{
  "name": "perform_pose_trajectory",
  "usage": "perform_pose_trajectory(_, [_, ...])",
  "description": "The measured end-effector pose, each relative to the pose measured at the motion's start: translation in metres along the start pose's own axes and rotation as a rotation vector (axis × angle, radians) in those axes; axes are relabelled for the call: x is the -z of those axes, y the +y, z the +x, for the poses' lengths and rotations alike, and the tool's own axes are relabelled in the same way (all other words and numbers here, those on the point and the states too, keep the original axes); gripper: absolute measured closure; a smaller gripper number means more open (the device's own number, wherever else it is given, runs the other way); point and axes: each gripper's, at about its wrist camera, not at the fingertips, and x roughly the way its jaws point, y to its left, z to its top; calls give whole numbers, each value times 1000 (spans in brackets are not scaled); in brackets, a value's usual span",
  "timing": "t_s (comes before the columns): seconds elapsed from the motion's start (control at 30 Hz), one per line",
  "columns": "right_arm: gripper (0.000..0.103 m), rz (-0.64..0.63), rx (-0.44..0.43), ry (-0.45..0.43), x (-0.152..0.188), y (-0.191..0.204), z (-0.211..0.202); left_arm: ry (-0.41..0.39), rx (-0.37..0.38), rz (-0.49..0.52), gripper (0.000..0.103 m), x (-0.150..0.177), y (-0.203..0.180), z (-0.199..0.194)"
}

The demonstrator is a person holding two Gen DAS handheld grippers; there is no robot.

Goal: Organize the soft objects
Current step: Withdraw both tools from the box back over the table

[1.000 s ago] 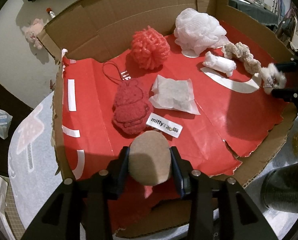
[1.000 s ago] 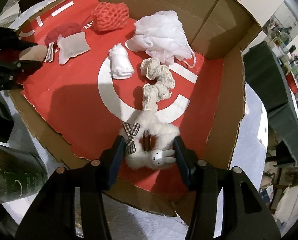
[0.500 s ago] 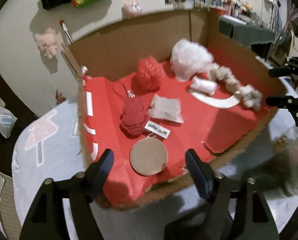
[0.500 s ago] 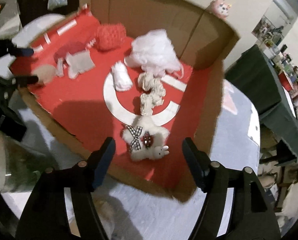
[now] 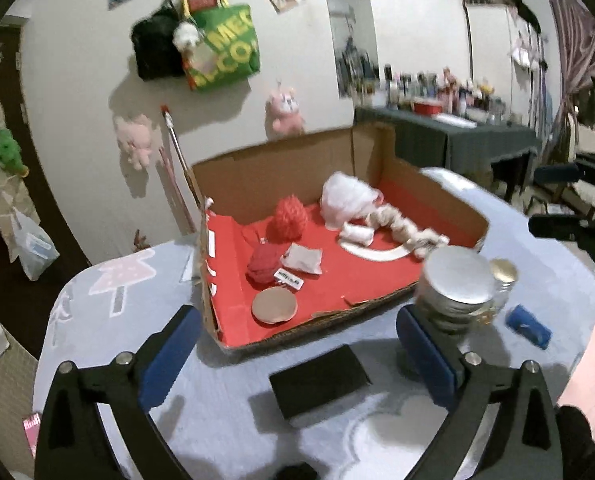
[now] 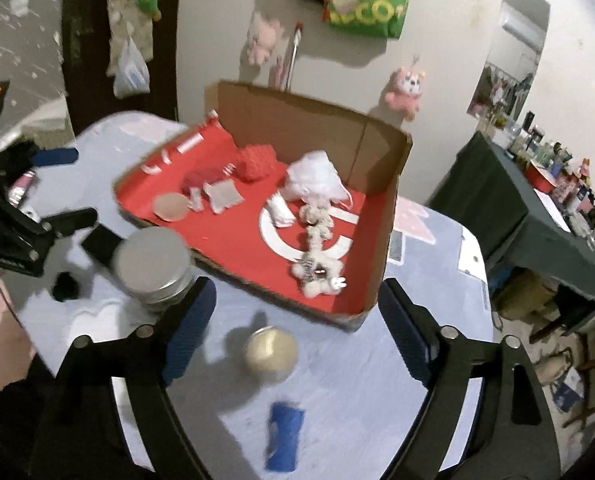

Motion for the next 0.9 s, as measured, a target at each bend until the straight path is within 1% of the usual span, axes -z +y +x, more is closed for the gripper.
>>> perform_pose_trajectory(0.07, [17, 8, 12, -59, 10, 8, -20, -31, 1, -27, 0, 8, -4, -14])
perform_pose_trajectory(0.27, [16, 27, 36, -165, 37, 30, -54, -134, -1, -65, 0, 32, -28, -51])
perform_pose_trajectory(0.3, [16, 37, 38, -184, 42, 33, -58, -148, -7, -75, 0, 36, -32, -56])
perform_pose_trajectory(0.33, [11, 51, 51, -205, 49, 36, -63, -161, -12, -84, 0, 39, -35, -60])
perform_pose_trajectory(0.37, [10, 58, 61, -218, 54, 38, -66, -176, -8, -93, 0, 43, -39, -64])
perform_pose_trajectory(0.43, [9, 79, 68, -244, 66, 42, -71, -186, 8, -116, 0, 50, -45, -69])
perform_pose_trajectory(0.53, [9, 116, 67, -258, 82, 46, -69, -205, -7, -153, 0, 63, -52, -74])
perform_pose_trajectory(0.6, [9, 145, 88, -267, 94, 48, -68, -209, -15, -164, 0, 69, -54, -73])
perform_pose_trajectory(0.8, [9, 230, 107, -269, 126, 51, -55, -186, -16, -216, 0, 88, -63, -63])
perform_pose_trajectory(0.87, [9, 241, 113, -274, 133, 51, -51, -176, -17, -220, 0, 94, -66, -58])
perform_pose_trajectory(0.9, [9, 241, 129, -273, 136, 53, -49, -171, -20, -222, 0, 97, -67, -56])
